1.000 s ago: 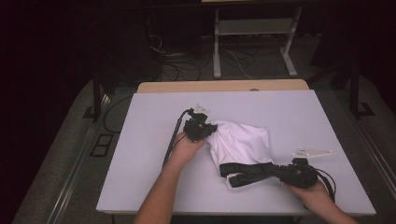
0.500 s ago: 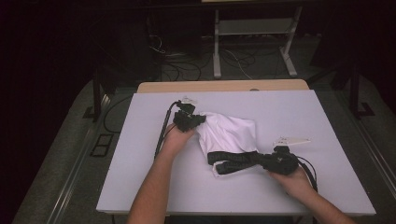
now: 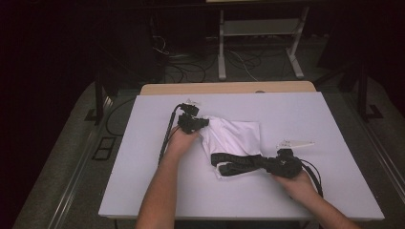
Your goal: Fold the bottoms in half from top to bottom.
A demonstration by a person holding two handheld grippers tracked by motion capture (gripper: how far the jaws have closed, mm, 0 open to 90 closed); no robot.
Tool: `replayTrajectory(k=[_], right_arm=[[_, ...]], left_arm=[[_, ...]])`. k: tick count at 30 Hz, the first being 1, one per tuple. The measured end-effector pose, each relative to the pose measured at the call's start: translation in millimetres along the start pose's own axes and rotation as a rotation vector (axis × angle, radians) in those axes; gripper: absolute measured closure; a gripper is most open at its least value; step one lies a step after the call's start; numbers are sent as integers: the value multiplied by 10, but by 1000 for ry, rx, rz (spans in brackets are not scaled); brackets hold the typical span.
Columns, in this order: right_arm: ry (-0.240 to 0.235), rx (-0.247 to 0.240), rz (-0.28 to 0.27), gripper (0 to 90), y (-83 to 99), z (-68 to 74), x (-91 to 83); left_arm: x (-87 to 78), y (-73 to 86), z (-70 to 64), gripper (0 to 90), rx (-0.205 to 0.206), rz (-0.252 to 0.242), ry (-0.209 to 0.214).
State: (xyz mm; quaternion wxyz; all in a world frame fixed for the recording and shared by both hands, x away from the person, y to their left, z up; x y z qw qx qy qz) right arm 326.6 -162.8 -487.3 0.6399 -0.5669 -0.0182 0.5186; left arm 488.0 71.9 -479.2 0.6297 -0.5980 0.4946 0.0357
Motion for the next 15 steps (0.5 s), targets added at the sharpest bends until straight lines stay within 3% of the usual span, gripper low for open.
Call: replayTrajectory(k=[5,11,15], right_arm=[[7,0,3,767,9,-7,14],[24,-6,6,759,25,-42,7],[30,-7,5,746,25,-40,9]], left_arm=[[-6,7,18,776,-10,-2,6],[-97,5,76,582,-52,-38,8],[-147,-4,84,445,-53,-54,16]])
Point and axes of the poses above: each handheld gripper's, and its own axes: x roughly forward along the jaws, y roughly out of its underside, z roughly to its left, the point moved 7 cm from there along x, roughly forward along the jaws
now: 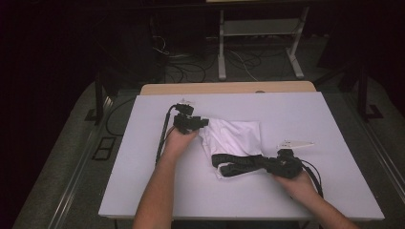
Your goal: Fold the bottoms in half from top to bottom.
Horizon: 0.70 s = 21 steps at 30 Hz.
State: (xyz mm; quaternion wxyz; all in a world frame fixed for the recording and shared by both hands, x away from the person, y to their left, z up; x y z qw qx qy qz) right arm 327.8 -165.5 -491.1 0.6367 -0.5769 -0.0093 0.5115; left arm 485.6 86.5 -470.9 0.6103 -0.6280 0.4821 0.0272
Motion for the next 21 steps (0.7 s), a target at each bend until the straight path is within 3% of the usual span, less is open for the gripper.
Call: replayTrajectory(k=[3,6,7,8,9,13,16,21], right_arm=[[9,3,6,690,11,-9,7],[28,1,9,554,26,-19,17],[28,1,9,554,26,-19,17],[35,-5,8,495,29,-24,15],[52,-14,7,303,36,-30,11],[68,-2,10,128,35,-41,11],[146,-40,10,90,47,-66,9],[122,-38,18,21,48,-56,9]], left_arm=[[-51,-16,-11,381,5,-17,14],[-93,-34,-35,301,9,-34,29],[-93,-34,-35,279,9,-34,29],[-115,-35,-66,279,14,-37,46],[-126,-29,-101,257,9,-33,68],[-159,-17,-171,172,17,-36,94],[-199,-15,-239,119,33,-49,115],[-280,-16,-358,28,72,-64,131]])
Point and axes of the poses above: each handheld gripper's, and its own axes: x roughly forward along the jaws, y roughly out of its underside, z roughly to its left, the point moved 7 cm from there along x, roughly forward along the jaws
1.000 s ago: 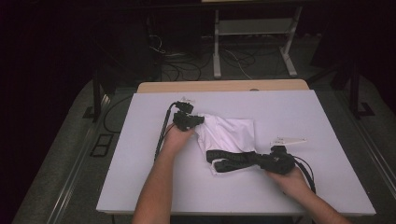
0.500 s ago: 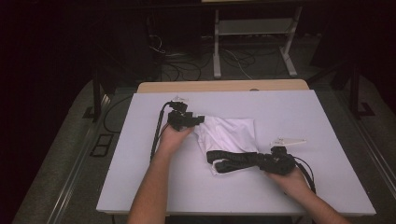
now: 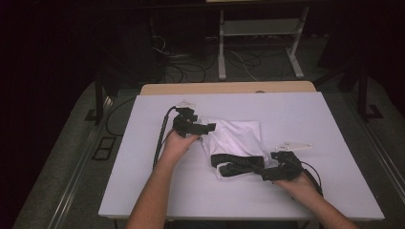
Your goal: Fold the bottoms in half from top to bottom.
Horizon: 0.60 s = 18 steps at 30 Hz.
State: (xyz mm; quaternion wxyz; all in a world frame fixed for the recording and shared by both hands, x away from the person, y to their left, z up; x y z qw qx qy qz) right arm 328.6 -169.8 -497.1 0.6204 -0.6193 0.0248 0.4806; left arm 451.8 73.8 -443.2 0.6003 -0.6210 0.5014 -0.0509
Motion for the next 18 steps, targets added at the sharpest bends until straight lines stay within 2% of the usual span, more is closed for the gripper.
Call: replayTrajectory(k=[5,6,7,8,9,11,12,18], right_arm=[[2,3,-15,6,-27,-17,-27],[0,4,-15,0,-31,-21,-32],[1,8,-13,0,-34,-27,-38],[16,4,-19,0,-41,-42,-48],[28,3,-25,0,-47,-50,-58],[47,1,-45,0,-68,-68,-87],[63,1,-55,0,-80,-79,-103],[72,12,-75,0,-104,-144,-148]], left_arm=[[-54,10,-132,0,46,4,6],[-64,14,-166,0,51,5,27],[-79,21,-200,0,65,12,26],[-90,24,-220,0,76,13,24],[-103,30,-254,0,83,15,40],[-123,42,-303,0,105,19,28],[-130,50,-332,0,111,22,36],[-159,90,-428,0,134,20,31]])
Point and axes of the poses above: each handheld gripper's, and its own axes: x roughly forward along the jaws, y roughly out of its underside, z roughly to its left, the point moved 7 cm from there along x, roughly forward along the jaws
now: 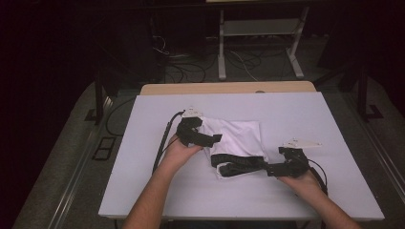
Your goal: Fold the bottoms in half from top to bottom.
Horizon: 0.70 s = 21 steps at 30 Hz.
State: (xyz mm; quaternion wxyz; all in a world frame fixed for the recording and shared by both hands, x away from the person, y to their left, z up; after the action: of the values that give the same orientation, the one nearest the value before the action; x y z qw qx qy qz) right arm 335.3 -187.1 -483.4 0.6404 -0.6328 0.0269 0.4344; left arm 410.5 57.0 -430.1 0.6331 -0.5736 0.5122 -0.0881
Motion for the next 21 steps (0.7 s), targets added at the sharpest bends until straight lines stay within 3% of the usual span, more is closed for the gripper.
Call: replayTrajectory(k=[2,3,8,11,12,13,21], right_arm=[[-8,-2,1,0,0,-8,0],[-21,21,8,0,1,-11,-10],[-12,33,-22,0,-43,-73,-114],[-9,42,-25,0,-46,-87,-126],[-12,54,-29,0,-51,-106,-149],[-12,54,-29,0,-51,-106,-149],[-10,57,-35,0,-59,-126,-185]], left_arm=[[-2,13,-13,0,2,10,1],[-11,24,-39,0,7,9,1],[-59,65,-142,0,19,-12,15],[-59,65,-142,0,19,-12,15],[-60,184,-64,0,-13,-10,6],[-60,184,-64,0,-13,-10,6],[-187,268,-163,0,-2,-49,18]])
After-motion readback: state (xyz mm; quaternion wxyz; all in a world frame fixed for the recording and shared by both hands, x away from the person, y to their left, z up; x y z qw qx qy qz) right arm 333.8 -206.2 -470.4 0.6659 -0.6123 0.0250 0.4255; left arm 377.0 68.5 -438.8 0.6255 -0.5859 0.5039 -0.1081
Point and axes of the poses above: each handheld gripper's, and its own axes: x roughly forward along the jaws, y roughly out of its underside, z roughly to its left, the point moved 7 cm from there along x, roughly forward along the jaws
